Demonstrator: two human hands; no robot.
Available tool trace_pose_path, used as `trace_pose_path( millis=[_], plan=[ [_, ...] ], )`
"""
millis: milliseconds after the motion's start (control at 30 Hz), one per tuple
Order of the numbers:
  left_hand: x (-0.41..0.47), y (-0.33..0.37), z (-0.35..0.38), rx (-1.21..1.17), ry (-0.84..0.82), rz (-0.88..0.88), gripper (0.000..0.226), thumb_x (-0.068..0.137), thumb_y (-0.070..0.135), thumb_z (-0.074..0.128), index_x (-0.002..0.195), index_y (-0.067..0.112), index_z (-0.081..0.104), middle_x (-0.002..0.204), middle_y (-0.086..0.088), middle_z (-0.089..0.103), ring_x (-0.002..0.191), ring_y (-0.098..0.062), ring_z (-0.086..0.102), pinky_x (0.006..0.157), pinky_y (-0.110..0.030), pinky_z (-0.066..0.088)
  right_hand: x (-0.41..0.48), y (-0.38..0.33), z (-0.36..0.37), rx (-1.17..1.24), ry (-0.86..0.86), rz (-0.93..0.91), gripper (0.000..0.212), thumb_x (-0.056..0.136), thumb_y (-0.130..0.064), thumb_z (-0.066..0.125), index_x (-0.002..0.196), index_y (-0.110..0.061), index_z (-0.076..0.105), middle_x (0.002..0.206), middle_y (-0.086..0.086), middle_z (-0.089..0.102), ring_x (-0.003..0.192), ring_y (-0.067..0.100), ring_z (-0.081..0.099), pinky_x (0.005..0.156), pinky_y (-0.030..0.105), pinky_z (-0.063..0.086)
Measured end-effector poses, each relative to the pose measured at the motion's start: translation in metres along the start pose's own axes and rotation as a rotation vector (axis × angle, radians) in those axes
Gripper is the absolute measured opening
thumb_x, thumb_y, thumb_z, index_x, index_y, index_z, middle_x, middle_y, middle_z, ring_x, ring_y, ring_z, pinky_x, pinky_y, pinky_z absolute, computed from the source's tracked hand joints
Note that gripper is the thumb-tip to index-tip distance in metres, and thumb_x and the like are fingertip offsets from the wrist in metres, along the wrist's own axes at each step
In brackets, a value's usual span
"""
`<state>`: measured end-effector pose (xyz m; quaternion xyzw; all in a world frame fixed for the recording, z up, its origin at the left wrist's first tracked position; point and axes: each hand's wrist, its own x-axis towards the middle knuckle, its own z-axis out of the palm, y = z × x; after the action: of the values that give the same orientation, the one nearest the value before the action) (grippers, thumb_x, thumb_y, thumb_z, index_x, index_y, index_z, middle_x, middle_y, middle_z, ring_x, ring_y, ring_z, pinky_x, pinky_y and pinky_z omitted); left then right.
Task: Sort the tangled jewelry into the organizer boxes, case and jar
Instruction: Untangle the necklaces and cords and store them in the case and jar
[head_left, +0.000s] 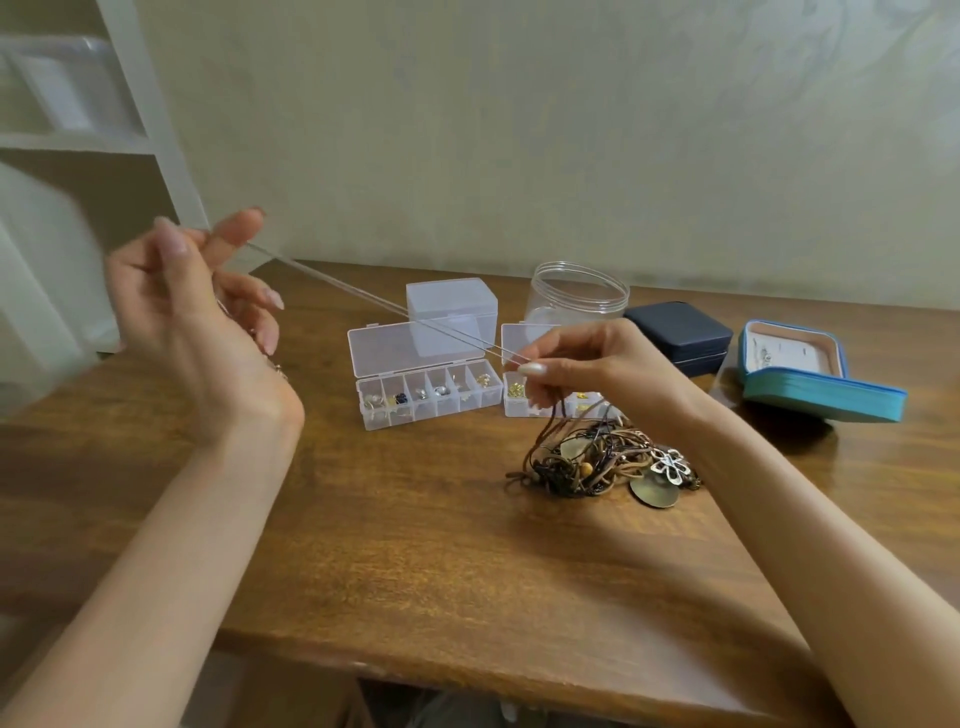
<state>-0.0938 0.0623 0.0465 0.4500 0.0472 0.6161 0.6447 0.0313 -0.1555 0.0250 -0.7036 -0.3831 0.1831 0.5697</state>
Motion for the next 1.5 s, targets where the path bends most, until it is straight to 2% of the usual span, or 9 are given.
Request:
trace_pose_path(
  millis=[167, 367, 467, 600, 767, 967, 1167, 1400, 1500],
  plan=[
    [0.003, -0.007, -0.01, 0.055, 0.094, -0.019, 0.015, 0.101, 0.021, 0.038, 0.099, 0.007, 0.042, 0.09, 0.003, 0.071, 0.047, -0.005, 0.051, 0.038, -0.018, 0.026, -0.002, 0.002, -0.007, 0.006, 0.013, -0.015, 0.015, 0.084, -0.01, 0.063, 0.095, -0.004, 0.072, 0.073, 0.007, 0.071, 0.053, 0.012, 0.054, 0.049, 0.019, 0.044],
    [0.003, -0.008, -0.012, 0.082, 0.02, -0.04, 0.014, 0.099, 0.019, 0.043, 0.088, 0.014, 0.049, 0.071, 0.004, 0.066, 0.042, -0.008, 0.043, 0.037, -0.019, 0.023, 0.001, 0.01, -0.015, 0.014, 0.067, 0.013, 0.016, 0.084, 0.001, 0.063, 0.096, -0.007, 0.07, 0.089, 0.018, 0.073, 0.073, 0.022, 0.064, 0.056, 0.021, 0.05],
    [0.006, -0.002, -0.01, 0.109, -0.066, -0.015, 0.015, 0.099, 0.021, 0.043, 0.091, 0.011, 0.051, 0.065, 0.006, 0.064, 0.04, -0.007, 0.039, 0.037, -0.02, 0.021, 0.0, 0.01, -0.021, -0.189, 0.073, 0.09, 0.01, 0.083, -0.006, 0.067, 0.089, -0.012, 0.072, 0.082, 0.007, 0.074, 0.064, 0.01, 0.061, 0.055, 0.016, 0.045],
    [0.011, 0.002, 0.001, 0.234, -0.433, -0.185, 0.015, 0.096, 0.014, 0.05, 0.086, 0.011, 0.06, 0.053, 0.005, 0.057, 0.032, -0.006, 0.029, 0.033, -0.018, 0.018, -0.002, 0.008, -0.016, -0.686, 0.071, 0.039, 0.027, 0.08, -0.018, 0.072, 0.101, -0.034, 0.066, 0.098, -0.019, 0.063, 0.086, -0.001, 0.061, 0.079, 0.023, 0.052],
    [-0.012, 0.005, 0.033, 0.498, -1.046, -0.38, 0.014, 0.088, 0.022, 0.058, 0.088, 0.01, 0.067, 0.05, -0.003, 0.056, 0.037, -0.013, 0.029, 0.036, -0.02, 0.018, -0.008, -0.016, 0.013, -0.145, -0.082, -0.218, 0.08, 0.077, -0.001, 0.071, 0.142, -0.031, 0.034, 0.138, -0.001, 0.049, 0.085, 0.019, 0.066, 0.082, 0.037, 0.057],
    [-0.036, -0.013, 0.066, 0.386, -1.034, -0.375, 0.017, 0.094, 0.018, 0.055, 0.088, 0.004, 0.062, 0.051, -0.002, 0.059, 0.033, -0.008, 0.033, 0.035, -0.014, 0.026, -0.014, -0.017, -0.005, 0.0, 0.072, -0.122, 0.014, 0.083, -0.019, 0.062, 0.087, -0.007, 0.069, 0.062, 0.004, 0.062, 0.056, 0.014, 0.057, 0.058, 0.023, 0.05],
    [-0.068, -0.04, 0.093, 0.315, -1.178, -0.456, 0.016, 0.089, 0.022, 0.06, 0.086, 0.007, 0.063, 0.064, 0.002, 0.064, 0.052, -0.008, 0.052, 0.048, -0.015, 0.039, -0.033, -0.033, -0.074, 0.316, 0.247, -0.231, 0.019, 0.079, -0.03, 0.06, 0.074, -0.017, 0.073, 0.049, -0.005, 0.051, 0.044, 0.007, 0.043, 0.047, 0.018, 0.034],
    [-0.121, -0.071, 0.165, 0.122, -1.253, -0.602, 0.008, 0.09, 0.012, 0.06, 0.088, 0.004, 0.06, 0.08, -0.004, 0.071, 0.077, -0.013, 0.067, 0.075, -0.03, 0.056, -0.053, -0.072, -0.126, -0.05, 0.549, -0.27, 0.027, 0.072, -0.043, 0.068, 0.076, -0.017, 0.072, 0.045, -0.005, 0.046, 0.043, 0.007, 0.037, 0.047, 0.017, 0.029],
    [-0.147, -0.083, 0.206, 0.194, -1.263, -0.544, 0.009, 0.094, 0.014, 0.055, 0.087, 0.008, 0.055, 0.078, 0.0, 0.068, 0.063, 0.005, 0.063, 0.069, -0.016, 0.054, -0.059, -0.073, -0.141, -0.153, 0.639, -0.232, 0.021, 0.083, -0.033, 0.066, 0.08, -0.013, 0.071, 0.046, -0.007, 0.051, 0.046, 0.008, 0.042, 0.052, 0.017, 0.035]
  ],
)
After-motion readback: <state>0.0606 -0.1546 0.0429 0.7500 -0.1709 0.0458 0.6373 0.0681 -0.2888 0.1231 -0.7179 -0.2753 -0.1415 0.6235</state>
